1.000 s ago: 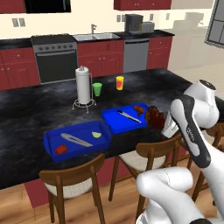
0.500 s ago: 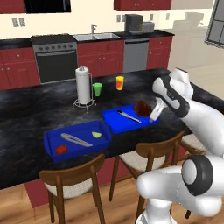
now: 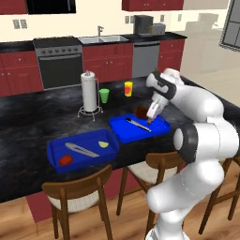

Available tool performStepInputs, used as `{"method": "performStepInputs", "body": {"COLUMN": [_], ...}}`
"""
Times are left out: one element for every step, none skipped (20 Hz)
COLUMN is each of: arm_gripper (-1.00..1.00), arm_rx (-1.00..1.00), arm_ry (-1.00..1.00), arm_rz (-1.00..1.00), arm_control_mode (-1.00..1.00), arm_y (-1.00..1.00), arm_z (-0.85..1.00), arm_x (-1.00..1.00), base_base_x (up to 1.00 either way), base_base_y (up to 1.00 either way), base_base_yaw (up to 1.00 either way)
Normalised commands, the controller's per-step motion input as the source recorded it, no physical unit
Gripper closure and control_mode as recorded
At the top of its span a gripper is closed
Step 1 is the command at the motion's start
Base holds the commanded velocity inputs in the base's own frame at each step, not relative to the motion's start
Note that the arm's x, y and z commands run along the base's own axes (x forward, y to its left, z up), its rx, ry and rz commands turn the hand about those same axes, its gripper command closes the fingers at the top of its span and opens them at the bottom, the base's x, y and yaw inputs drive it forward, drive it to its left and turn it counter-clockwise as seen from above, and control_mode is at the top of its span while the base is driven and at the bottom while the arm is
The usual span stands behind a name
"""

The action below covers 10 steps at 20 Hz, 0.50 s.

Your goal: Gather the bell pepper and lemon wedge from the fridge and place them on a tray on the dining counter. Then gather the steak and chicken drumstick from the fridge and place them on the other tray.

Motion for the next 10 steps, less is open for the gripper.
{"method": "performStepInputs", "body": {"arm_gripper": [1.00, 1.00, 1.00, 1.00, 1.00, 1.00, 1.00, 1.00, 1.00, 1.00], "arm_rx": [-0.04, -0.04, -0.05, -0.05, -0.05, -0.05, -0.04, -0.03, -0.02, -0.01], "arm_ry": [0.07, 0.05, 0.04, 0.04, 0.03, 0.04, 0.05, 0.05, 0.05, 0.04], "arm_rz": [0.00, 0.00, 0.00, 0.00, 0.00, 0.00, 0.00, 0.00, 0.00, 0.00], "arm_control_mode": [-1.00, -1.00, -1.00, -1.00, -1.00, -1.00, -1.00, -1.00, -1.00, -1.00], "arm_y": [0.29, 0.30, 0.29, 0.26, 0.21, 0.16, 0.16, 0.16, 0.14, 0.09], "arm_z": [-0.52, -0.54, -0.55, -0.56, -0.55, -0.53, -0.51, -0.44, -0.37, -0.31], "arm_x": [0.38, 0.36, 0.32, 0.29, 0.28, 0.26, 0.27, 0.31, 0.34, 0.37], "base_base_x": [0.00, 0.00, 0.00, 0.00, 0.00, 0.00, 0.00, 0.00, 0.00, 0.00], "base_base_y": [0.00, 0.00, 0.00, 0.00, 0.00, 0.00, 0.00, 0.00, 0.00, 0.00], "base_base_yaw": [0.00, 0.00, 0.00, 0.00, 0.00, 0.00, 0.00, 0.00, 0.00, 0.00]}}
